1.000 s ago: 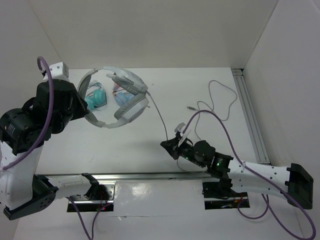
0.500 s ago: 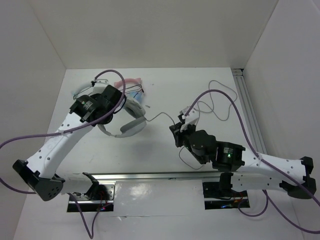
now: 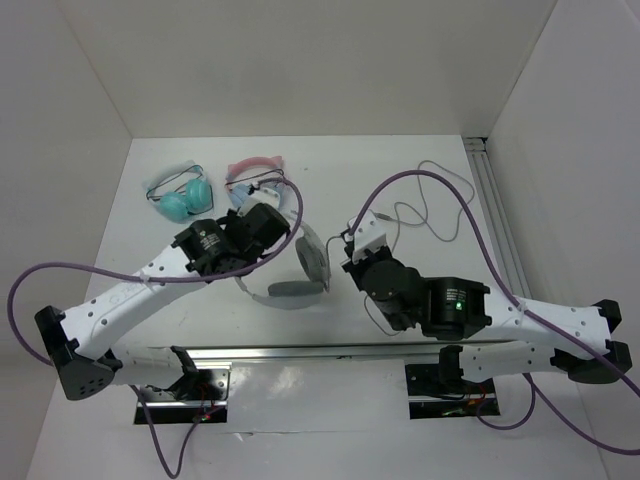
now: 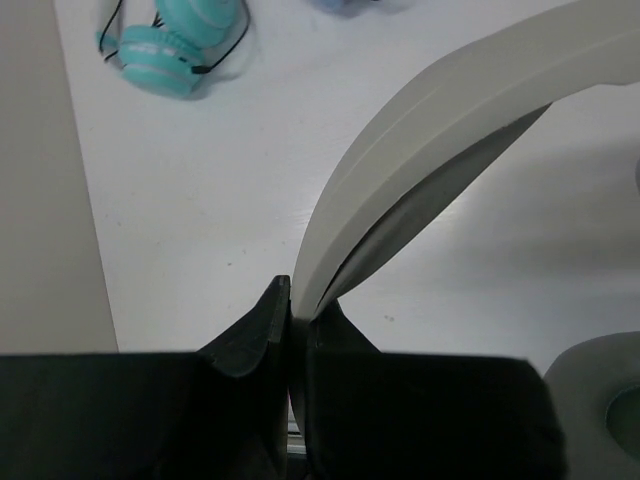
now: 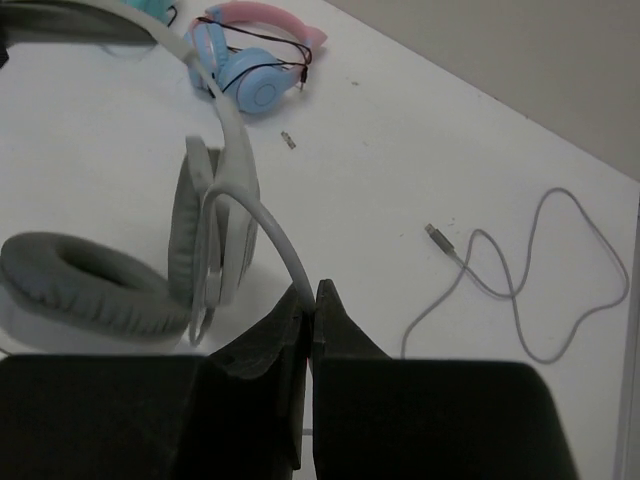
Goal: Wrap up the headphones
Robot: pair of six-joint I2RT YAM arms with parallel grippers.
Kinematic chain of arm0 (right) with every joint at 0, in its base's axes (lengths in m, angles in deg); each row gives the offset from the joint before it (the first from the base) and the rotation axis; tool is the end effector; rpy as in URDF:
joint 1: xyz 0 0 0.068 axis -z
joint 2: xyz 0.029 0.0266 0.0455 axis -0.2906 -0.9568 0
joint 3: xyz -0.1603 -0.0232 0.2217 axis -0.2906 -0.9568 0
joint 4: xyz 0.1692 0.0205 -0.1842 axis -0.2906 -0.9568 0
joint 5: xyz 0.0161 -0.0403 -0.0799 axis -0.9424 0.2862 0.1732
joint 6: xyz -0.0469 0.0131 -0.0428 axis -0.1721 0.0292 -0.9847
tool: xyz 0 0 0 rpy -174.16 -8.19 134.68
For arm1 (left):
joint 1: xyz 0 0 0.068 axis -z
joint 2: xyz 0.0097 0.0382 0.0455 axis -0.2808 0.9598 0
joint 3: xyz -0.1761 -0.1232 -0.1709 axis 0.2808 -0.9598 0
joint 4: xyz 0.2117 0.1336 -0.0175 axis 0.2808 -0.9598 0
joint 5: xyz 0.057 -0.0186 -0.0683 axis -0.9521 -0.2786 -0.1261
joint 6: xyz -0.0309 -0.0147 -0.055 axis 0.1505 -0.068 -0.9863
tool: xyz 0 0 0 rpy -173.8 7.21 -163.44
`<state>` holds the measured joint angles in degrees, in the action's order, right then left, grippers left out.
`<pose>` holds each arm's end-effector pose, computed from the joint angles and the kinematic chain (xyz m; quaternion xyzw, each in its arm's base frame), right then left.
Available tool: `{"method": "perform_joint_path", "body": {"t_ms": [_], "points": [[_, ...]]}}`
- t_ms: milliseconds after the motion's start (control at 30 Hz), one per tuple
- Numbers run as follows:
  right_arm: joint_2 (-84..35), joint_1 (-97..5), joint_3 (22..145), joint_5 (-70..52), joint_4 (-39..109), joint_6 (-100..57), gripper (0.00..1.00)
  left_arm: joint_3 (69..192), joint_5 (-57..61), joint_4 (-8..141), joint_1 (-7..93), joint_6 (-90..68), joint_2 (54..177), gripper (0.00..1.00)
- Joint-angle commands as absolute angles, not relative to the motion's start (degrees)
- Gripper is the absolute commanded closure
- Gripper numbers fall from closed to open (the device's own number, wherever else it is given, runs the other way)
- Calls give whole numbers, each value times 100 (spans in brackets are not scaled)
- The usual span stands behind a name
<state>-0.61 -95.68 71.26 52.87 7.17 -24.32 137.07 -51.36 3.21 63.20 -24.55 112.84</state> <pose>0.0786 0.1855 0.3838 -0.2483 0.7408 0.0443 0.6226 0.1839 -0.1438 0.3602 0.0564 0.8869 0.1361 0.4378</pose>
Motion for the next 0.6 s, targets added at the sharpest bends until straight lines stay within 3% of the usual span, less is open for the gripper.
{"method": "perform_joint_path", "body": {"t_ms": [0, 367, 567], "points": [[-52, -9609, 7433, 5175, 982, -2794, 100, 13721, -5021, 796, 6780, -2137, 11171, 100], [-44, -9661, 7179, 4690, 1192, -2733, 100, 13669, -5249, 663, 7712, -2147, 11761, 100], [9, -9661, 7099, 4927, 1193, -2680, 100, 13371, -4284, 1217, 7871, -1620, 11059, 100]]}}
